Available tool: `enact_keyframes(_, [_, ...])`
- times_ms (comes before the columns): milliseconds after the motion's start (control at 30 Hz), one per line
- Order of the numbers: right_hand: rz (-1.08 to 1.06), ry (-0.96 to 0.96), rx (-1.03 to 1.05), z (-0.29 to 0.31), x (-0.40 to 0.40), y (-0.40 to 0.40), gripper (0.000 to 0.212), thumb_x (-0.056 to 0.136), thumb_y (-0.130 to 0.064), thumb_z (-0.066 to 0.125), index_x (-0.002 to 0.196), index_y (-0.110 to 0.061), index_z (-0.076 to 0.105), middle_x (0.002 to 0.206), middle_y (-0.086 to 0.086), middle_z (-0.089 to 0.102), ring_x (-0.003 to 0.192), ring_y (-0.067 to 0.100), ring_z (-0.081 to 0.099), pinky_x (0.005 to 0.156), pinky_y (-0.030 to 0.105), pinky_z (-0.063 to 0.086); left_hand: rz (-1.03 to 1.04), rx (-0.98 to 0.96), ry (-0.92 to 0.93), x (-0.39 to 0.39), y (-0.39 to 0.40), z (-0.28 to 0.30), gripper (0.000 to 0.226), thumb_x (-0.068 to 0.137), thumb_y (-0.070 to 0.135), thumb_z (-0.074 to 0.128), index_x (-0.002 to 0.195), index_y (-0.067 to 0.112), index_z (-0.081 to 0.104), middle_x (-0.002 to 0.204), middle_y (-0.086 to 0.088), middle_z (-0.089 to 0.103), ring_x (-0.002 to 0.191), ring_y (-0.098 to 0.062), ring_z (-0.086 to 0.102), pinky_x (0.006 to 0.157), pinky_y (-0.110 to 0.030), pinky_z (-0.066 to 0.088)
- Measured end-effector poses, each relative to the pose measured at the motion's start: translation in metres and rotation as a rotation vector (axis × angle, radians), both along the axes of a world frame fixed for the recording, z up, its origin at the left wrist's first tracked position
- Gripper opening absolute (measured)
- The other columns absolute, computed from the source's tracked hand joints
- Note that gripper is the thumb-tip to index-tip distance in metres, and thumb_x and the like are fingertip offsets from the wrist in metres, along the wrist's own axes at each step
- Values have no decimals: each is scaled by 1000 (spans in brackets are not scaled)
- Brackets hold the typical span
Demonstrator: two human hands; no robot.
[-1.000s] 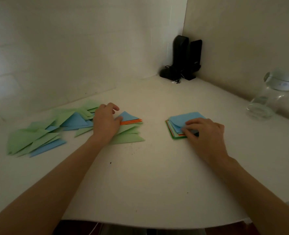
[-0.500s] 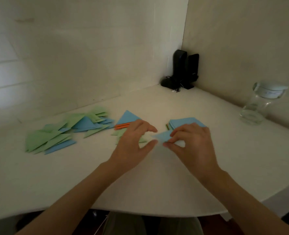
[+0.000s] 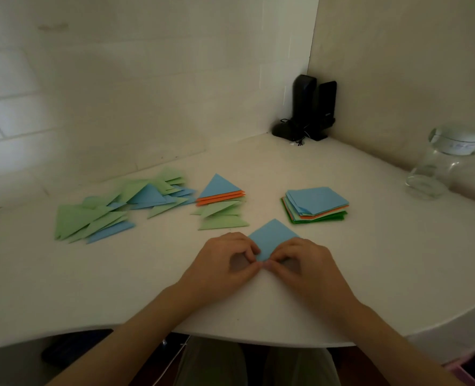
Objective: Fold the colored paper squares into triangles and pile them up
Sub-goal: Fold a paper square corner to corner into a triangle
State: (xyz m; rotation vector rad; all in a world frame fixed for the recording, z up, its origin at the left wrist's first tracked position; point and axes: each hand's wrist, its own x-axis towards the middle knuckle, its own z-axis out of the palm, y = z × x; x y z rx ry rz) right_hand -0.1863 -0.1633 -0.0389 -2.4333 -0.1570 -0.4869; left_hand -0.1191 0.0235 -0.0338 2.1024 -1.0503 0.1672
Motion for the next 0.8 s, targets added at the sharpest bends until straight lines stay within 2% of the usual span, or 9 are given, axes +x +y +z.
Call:
enact_keyframes(67, [-9,15,-2,1,2,1,10,76,-36,73,74,-27,69,77,-14,64,75,2,59,72,16,45,5,-2,36,2,-1,1,18,80,29,73,68,18,65,92,12,67,87,1,61,78,-15,45])
enact_keyframes(167, [-39,64,73,5,2,2,11,73,-32,77,75,-27,68,76,-13,64,78,2,58,71,8,41,24,-5,122,4,-3,1,13,75,23,78,69,19,67,90,12,66,86,-2,61,77,-11,43])
enact_keyframes(267, [-34,142,150,12,3,2,15,70,-27,81,78,-27,68,74,-17,61,82,-8,54,68,2,37,69,-31,239,9,-7,4,18,67,18,83,74,26,68,86,9,66,82,-4,61,76,-17,47])
enact_keyframes(333, [-29,217,170,16,6,1,20,69,-24,81,76,-33,65,73,-19,61,79,-12,52,66,2,37,96,-2,295,13,-10,8,26,63,17,85,77,30,68,84,7,65,80,-4,60,76,-23,51])
enact_keyframes(400, [-24,289,170,20,9,-3,27,69,-22,81,74,-40,62,75,-18,63,77,-11,52,66,2,38,101,22,346,15,-12,12,30,61,15,86,76,33,67,84,7,65,80,-2,60,77,-21,51])
enact_keyframes(533, [0,368,180,23,9,-12,25,70,-16,78,80,-37,68,79,-18,66,77,-10,54,68,3,39,116,22,436,16,-8,14,31,62,12,85,75,34,68,88,9,68,86,2,62,81,-15,50])
enact_keyframes(633, [15,385,200,24,7,-14,22,73,-19,77,85,-35,70,85,-18,68,82,-8,55,71,2,39,115,15,439,14,-5,13,29,64,12,83,79,33,70,88,13,68,88,5,61,82,-13,49])
enact_keyframes(800, [-33,335,120,22,6,-3,18,73,-40,75,89,-35,69,90,-15,62,82,-1,55,71,6,40,43,-20,372,11,-1,9,30,70,7,79,92,24,70,95,12,67,94,3,61,84,-11,45])
